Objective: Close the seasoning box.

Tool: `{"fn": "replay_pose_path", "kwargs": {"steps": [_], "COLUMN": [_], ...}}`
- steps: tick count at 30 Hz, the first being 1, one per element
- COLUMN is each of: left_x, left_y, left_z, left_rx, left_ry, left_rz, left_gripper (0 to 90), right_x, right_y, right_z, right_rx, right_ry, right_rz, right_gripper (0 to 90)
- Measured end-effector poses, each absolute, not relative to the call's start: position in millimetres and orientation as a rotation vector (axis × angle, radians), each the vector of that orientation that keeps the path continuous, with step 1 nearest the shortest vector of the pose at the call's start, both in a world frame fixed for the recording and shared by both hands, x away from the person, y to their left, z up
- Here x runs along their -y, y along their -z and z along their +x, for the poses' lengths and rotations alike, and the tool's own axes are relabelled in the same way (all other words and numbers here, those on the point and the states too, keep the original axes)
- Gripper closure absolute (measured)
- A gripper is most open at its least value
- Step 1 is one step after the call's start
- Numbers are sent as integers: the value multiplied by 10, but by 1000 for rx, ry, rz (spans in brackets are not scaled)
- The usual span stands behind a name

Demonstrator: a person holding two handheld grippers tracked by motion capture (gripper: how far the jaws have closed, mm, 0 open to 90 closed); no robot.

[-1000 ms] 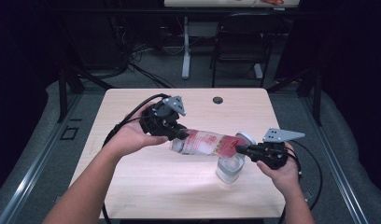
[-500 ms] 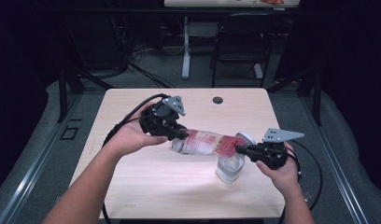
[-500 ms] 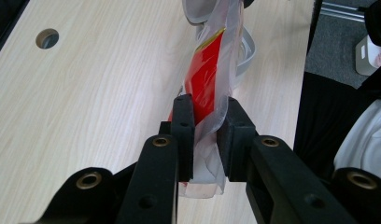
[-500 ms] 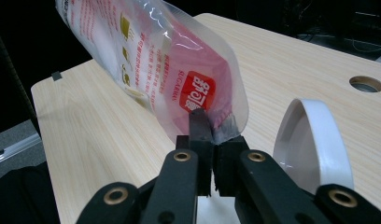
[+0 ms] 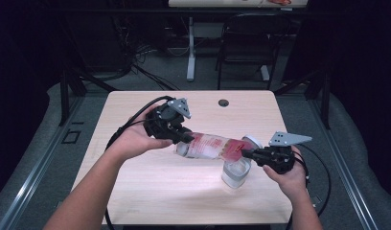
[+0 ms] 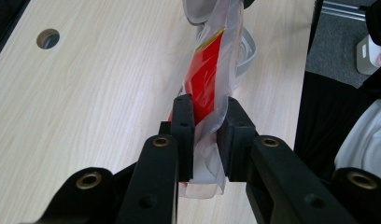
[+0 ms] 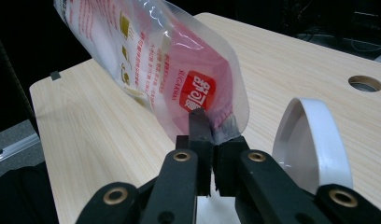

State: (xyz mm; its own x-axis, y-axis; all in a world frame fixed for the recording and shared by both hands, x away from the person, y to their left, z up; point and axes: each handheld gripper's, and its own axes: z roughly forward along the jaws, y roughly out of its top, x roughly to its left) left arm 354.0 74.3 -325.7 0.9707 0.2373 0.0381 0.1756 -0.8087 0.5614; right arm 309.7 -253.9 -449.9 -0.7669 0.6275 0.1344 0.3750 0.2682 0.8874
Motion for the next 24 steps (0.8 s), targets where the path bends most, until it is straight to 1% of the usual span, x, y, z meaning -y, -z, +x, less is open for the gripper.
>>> {"fn": "replay_pose_path", "kwargs": {"steps": [24], "left_x": [-685], "left_y": [3213], "left_z": [3549], "left_rx": [-286], "left_ry": [-148], "left_rz": [2558], "left_gripper": [781], "right_x": [2548], "right_y": [4514], "right_z": [3104], "right_rx": [-2292], "right_ry": [-1506], "right_rz": [939], "right_gripper": [877]}}
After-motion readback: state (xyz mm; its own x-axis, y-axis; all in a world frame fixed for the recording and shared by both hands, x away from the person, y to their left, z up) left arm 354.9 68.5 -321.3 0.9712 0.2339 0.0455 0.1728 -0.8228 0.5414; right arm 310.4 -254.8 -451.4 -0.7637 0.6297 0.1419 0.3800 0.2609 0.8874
